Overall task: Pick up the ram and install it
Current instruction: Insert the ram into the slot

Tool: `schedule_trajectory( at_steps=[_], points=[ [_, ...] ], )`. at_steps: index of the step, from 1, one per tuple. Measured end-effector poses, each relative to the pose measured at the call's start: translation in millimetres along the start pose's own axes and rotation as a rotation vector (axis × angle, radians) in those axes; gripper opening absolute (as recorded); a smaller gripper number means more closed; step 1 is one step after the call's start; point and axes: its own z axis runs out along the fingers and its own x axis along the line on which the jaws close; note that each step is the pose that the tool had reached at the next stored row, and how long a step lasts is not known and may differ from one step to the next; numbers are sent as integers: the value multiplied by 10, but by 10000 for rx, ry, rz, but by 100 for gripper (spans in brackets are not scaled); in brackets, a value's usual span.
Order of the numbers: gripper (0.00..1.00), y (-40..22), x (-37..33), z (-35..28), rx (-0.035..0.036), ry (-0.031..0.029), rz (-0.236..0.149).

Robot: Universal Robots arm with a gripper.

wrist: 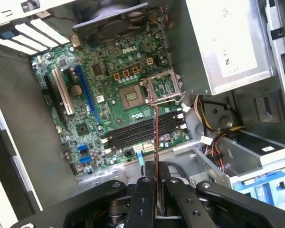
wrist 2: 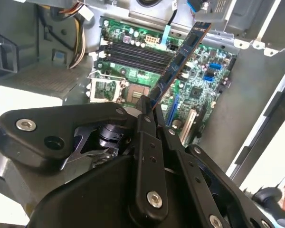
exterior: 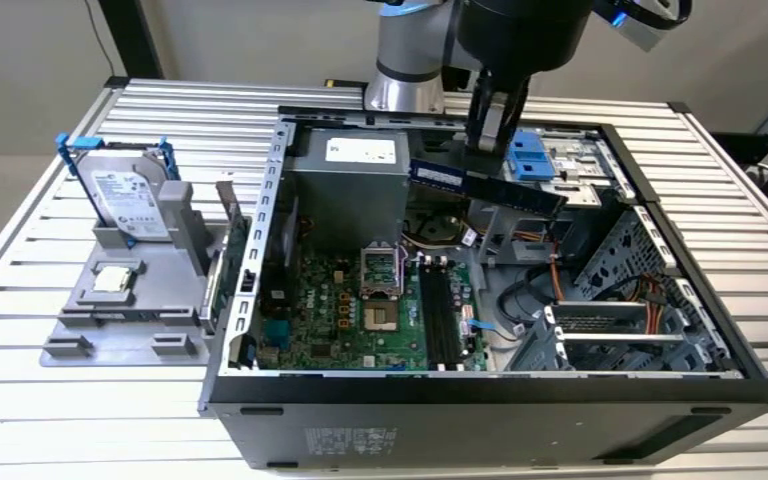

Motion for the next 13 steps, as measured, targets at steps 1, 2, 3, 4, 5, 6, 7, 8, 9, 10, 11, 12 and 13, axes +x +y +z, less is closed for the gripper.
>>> schedule_trajectory(
  at_steps=[1,2,3,4,5,6,7,8,9,10,11,12,13],
  points=[
    [0,0,0,0,6,4,163],
    [0,0,0,1,12,8,326],
    [0,0,0,1,18,13,489],
    [0,0,0,1,24,17,656],
    [0,0,0,2,30,21,820],
    [0,0,0,2,36,25,982],
    [0,0,0,3,42,28,1148],
    [0,0,0,3,49,34,1324],
    [0,0,0,3,55,38,1488],
    [0,0,0,4,62,41,1667],
    [0,0,0,5,69,47,1858],
    [0,0,0,5,75,52,2030],
    [0,0,0,6,81,57,2206]
  ],
)
